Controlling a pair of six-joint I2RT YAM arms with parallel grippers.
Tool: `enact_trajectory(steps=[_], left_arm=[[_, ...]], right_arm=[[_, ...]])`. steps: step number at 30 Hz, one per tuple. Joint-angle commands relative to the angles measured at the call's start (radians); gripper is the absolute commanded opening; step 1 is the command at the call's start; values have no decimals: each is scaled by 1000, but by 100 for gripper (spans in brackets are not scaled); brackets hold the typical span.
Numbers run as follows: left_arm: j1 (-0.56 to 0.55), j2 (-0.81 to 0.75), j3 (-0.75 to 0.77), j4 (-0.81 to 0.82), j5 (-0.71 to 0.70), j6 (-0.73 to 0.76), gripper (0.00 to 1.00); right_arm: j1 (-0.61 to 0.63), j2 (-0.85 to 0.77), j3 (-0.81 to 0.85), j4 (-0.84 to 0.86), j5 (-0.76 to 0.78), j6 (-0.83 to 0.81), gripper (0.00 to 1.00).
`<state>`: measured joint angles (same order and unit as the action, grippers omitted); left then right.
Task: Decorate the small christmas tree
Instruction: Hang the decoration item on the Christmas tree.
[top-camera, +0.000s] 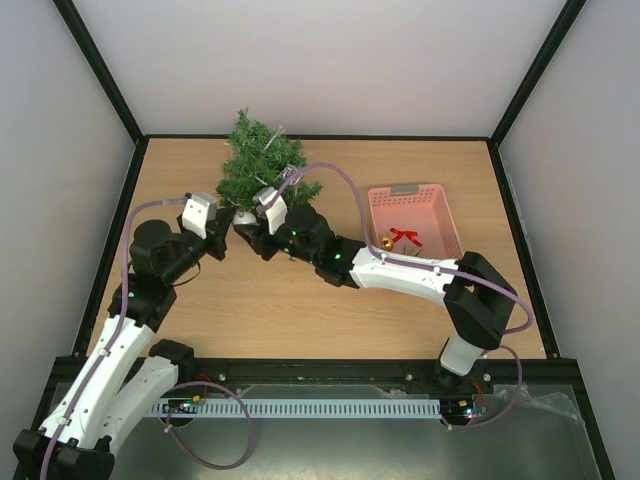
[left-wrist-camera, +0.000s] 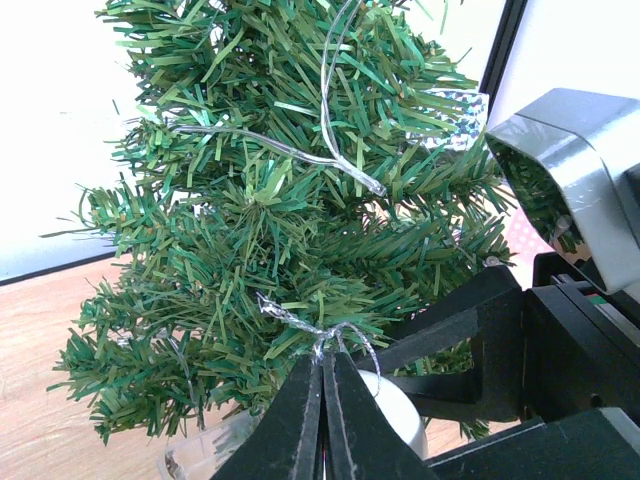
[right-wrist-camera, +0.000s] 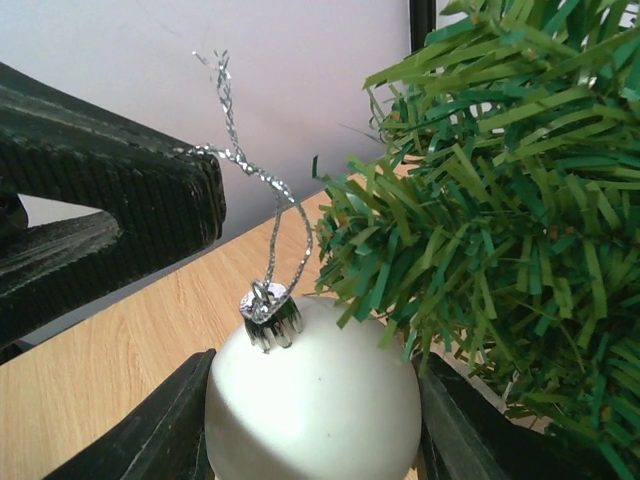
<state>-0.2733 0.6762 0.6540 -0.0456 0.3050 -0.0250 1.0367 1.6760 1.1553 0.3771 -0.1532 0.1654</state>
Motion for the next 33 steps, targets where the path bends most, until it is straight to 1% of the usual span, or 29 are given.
enact_trajectory(steps=[1,15,24,33], left_arm=[[8,2,5,18,-20,18,2],[8,20,13,13,-51,33,2],[8,-4,36,-11,-48,31,2],[8,10,7,57,-17,33,2]], right_arm=[[7,14,51,-17,20,-7,38],[8,33,69,-38,47,-20,38],[7,32,68,-39,43,-23,38],[7,33,69,-41,79,-30,38]])
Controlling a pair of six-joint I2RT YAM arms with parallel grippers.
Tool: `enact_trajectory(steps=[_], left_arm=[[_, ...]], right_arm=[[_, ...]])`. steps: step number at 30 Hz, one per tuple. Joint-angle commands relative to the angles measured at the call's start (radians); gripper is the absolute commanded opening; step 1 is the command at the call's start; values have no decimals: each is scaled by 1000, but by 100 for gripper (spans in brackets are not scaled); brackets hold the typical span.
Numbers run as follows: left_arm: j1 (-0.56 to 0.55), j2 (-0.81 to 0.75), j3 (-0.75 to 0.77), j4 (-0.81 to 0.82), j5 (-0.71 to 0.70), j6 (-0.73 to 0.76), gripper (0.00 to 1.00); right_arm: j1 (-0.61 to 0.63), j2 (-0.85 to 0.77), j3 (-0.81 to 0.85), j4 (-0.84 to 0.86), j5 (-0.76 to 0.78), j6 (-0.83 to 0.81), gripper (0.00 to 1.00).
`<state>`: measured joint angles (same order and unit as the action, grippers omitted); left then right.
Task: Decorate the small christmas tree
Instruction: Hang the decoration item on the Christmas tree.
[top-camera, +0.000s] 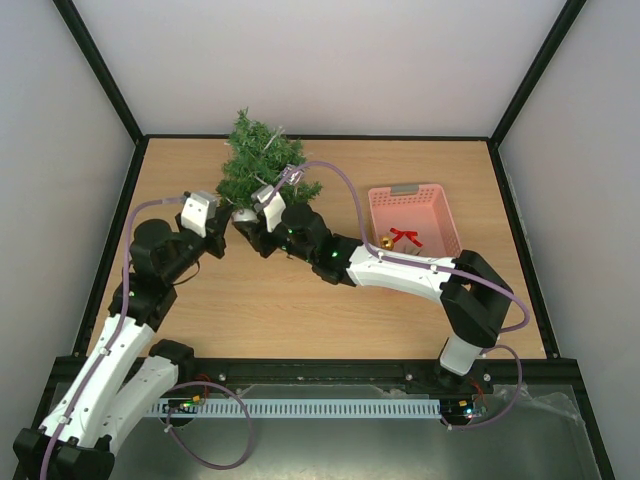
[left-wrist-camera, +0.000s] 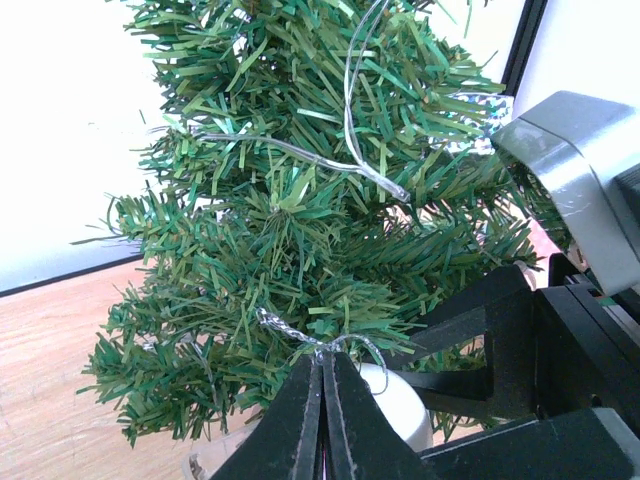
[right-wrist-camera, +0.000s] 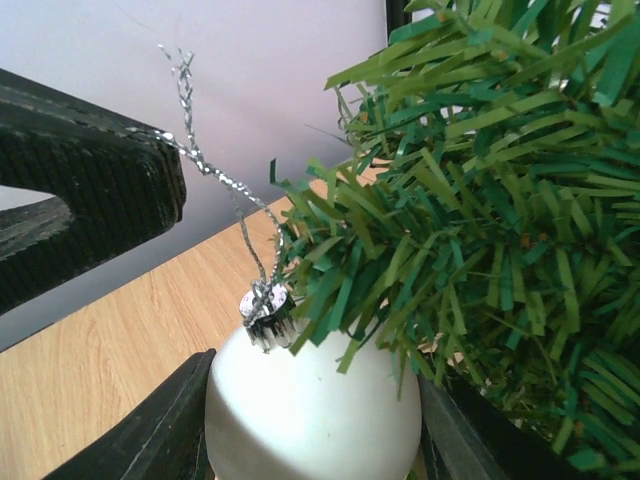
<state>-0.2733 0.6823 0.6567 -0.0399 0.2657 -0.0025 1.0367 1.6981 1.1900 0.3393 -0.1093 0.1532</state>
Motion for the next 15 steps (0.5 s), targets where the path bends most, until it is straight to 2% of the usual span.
enact_trajectory(steps=[1,15], left_arm=[[8,9,7,50,20,11,2],[8,66,29,56,4,18,2]], right_arm=[[8,9,34,-4,39,-19,38],[7,20,49,-24,51,-31,39]])
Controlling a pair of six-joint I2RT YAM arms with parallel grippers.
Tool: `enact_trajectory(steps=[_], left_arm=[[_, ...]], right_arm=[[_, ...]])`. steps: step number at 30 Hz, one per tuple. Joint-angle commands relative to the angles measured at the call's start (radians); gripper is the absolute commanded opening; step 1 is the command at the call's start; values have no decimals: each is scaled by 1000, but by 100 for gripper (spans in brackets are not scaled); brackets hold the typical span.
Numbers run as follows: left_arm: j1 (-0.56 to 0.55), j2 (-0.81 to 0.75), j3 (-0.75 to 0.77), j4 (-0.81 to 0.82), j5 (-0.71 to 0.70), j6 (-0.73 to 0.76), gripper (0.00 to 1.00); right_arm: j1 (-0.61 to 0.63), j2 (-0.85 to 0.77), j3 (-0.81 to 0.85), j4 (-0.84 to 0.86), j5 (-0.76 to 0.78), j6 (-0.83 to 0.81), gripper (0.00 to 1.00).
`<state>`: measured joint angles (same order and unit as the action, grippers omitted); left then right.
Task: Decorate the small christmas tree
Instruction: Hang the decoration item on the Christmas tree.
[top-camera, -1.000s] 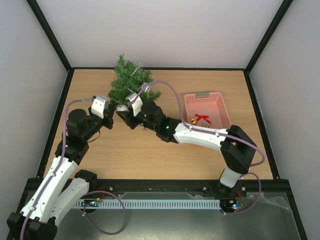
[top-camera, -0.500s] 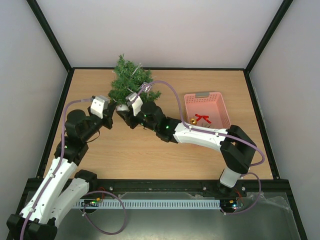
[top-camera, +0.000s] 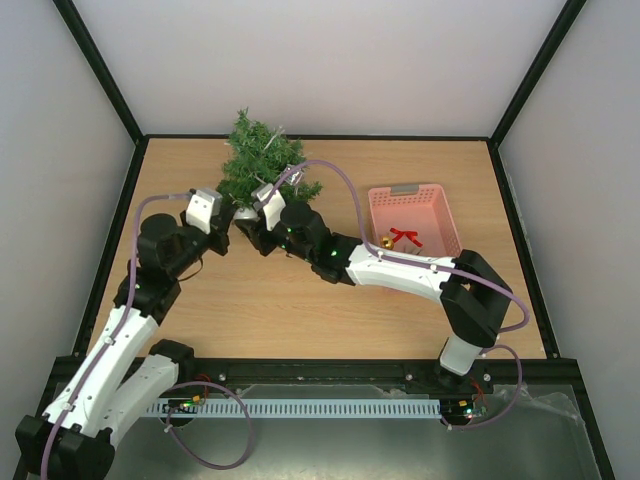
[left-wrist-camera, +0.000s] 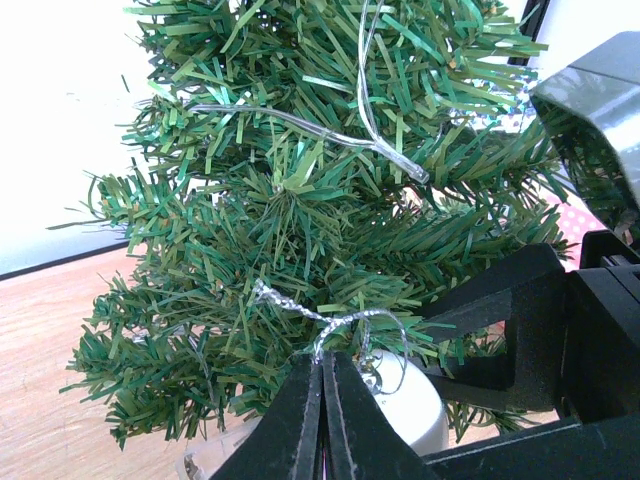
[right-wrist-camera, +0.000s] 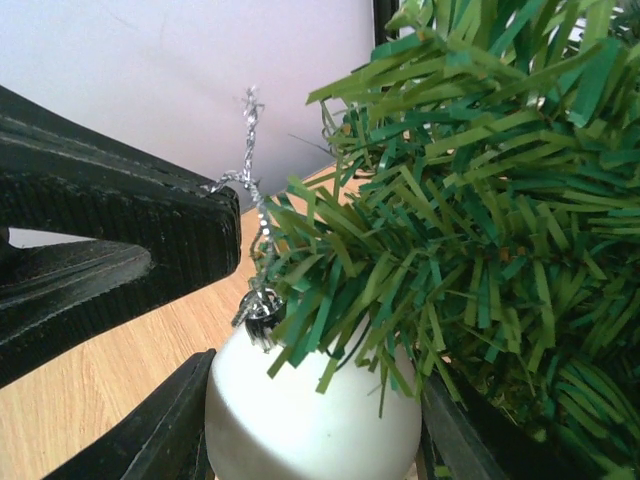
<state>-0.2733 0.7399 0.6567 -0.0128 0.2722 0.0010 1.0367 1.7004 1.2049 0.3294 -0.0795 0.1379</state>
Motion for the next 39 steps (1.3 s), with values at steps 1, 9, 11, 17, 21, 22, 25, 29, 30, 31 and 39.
enact_trajectory(steps=[1,9,11,17,21,22,25,29,30,31,39], left_arm=[[7,10,29,26,-6,14,2],[7,-23,56,-26,-57,27,2],[8,-24,62,-33,-54,28,2],[8,-27,71,-45,-49,20,2],[8,-21,54,-14,-35,7,2],[8,-21,46,-3,-31,1,2],[7,-17,27,26,-23,-15,2],[8,6,29,36,-24,-13,2],[7,12,30,38,-21,-13,2],[8,18,30,41,-18,-14,2],[7,-1,32,22,2,-20,2]], right_arm=[[7,17,34,-15,23,-17,39],[8,17,38,-20,6,-17,39],[8,18,38,-21,9,-17,39],[8,14,40,-29,13,-18,39],[8,19,40,-29,20,-15,39],[7,20,41,-31,24,-12,39],[8,20,41,-34,39,-10,39],[8,19,39,-40,47,-12,39],[7,17,38,-41,49,-11,39],[7,16,37,-40,49,-10,39],[8,10,33,-28,12,2,40]])
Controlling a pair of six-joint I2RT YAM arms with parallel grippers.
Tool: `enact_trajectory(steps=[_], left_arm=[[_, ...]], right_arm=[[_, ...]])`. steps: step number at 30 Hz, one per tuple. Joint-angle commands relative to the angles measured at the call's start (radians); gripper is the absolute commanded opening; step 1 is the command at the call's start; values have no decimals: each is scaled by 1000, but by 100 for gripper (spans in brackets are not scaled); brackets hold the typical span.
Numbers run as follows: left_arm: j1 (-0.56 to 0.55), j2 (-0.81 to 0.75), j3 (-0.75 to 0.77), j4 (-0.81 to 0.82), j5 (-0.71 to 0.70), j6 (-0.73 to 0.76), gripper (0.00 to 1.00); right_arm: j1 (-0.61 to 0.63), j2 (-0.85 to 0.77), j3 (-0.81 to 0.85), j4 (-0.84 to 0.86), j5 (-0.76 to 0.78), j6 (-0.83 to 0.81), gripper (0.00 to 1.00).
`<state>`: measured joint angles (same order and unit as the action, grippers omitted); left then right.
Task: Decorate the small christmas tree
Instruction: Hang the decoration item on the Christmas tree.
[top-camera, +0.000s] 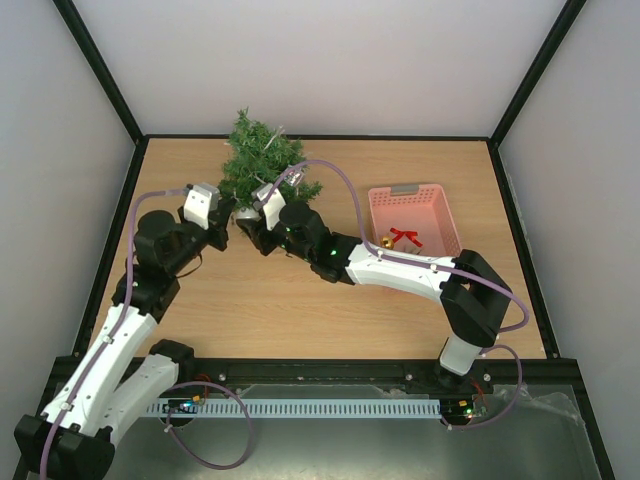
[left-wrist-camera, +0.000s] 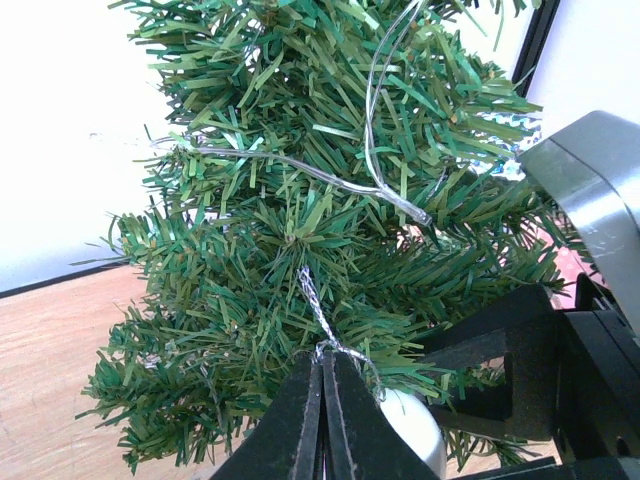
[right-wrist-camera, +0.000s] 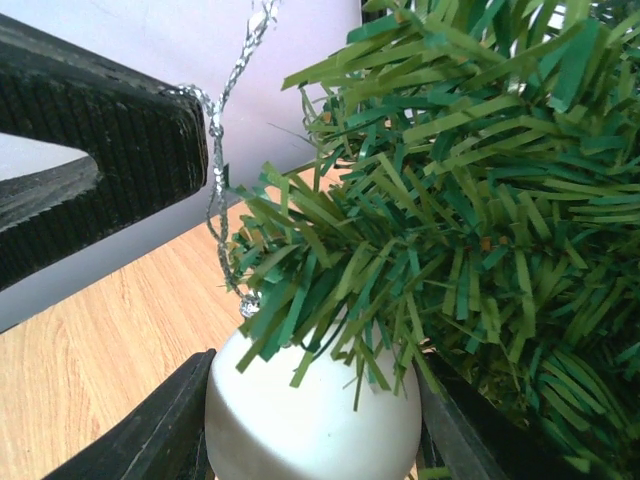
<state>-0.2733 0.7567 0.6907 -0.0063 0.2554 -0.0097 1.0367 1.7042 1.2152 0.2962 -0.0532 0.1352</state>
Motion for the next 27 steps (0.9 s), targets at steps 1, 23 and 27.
enact_trajectory(steps=[1,23,27], left_arm=[[8,-21,-1,10,19,-10,3],[8,-3,-9,33,24,-2,2],[8,12,-8,37,22,2,2]], right_arm=[[7,4,22,9,-25,5,40],[7,-14,-20,44,14,19,40],[7,-10,-17,42,26,20,40]])
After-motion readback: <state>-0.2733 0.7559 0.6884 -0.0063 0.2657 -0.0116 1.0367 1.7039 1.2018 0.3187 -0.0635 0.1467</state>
